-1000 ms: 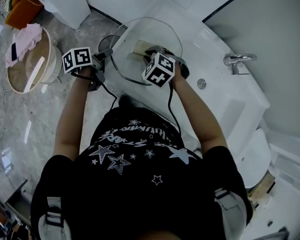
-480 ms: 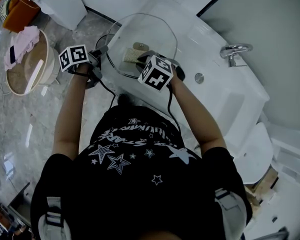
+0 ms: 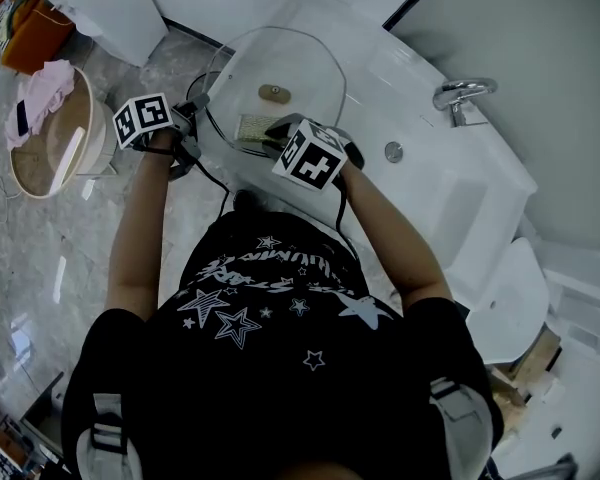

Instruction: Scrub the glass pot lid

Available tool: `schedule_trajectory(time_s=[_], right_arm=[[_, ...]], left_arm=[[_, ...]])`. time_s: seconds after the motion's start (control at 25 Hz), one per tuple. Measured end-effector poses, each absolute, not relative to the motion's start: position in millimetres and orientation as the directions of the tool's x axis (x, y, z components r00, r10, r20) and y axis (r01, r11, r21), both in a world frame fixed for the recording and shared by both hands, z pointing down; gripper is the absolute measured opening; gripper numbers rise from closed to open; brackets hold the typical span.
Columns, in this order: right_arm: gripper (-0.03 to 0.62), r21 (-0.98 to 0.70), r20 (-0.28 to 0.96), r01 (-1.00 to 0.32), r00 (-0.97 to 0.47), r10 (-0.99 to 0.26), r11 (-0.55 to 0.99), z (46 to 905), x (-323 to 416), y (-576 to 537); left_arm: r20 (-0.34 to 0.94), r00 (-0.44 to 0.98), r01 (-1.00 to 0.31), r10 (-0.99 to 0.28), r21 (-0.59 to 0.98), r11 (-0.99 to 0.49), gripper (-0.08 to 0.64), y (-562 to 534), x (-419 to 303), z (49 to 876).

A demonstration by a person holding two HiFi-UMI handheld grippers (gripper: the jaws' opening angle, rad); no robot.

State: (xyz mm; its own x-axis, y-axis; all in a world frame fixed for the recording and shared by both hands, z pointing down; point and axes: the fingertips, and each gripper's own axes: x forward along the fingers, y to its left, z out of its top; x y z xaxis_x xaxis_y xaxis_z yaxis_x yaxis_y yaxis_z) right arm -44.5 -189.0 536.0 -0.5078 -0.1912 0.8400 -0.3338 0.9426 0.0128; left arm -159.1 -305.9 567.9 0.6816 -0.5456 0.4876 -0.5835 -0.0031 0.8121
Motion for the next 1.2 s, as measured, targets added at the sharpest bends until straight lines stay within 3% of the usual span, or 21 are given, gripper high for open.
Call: schedule_trajectory(time_s=[0.56, 0.88, 1.04, 1.2], right_arm=[[0.066, -0.132, 0.794, -0.321, -0.6, -0.094, 0.938, 520.0, -46.6, -175.4], [0.064, 0.113, 0.723, -0.411, -0.59, -0.359, 0.904, 488.3, -28.2, -241.6], [0.064, 0.306, 0.694, -0.407, -0.523, -0.494, 0.861, 483.4, -21.2, -286.4], [0.064, 0.419, 0.684, -0.343, -0.489, -0.54, 0.841, 489.7, -29.3, -317.1]], left_arm=[[0.483, 0.68, -0.578, -0.552, 0.816, 0.002, 0.067, -307.0, -159.7, 569.1], [0.475, 0.689, -0.57, -0.548, 0.822, -0.004, 0.067, -307.1, -158.6, 567.7], [0.472, 0.695, -0.563, -0.542, 0.826, -0.003, 0.067, -308.0, -158.2, 567.8], [0.471, 0.702, -0.56, -0.534, 0.828, -0.005, 0.067, -309.3, -158.4, 567.0]])
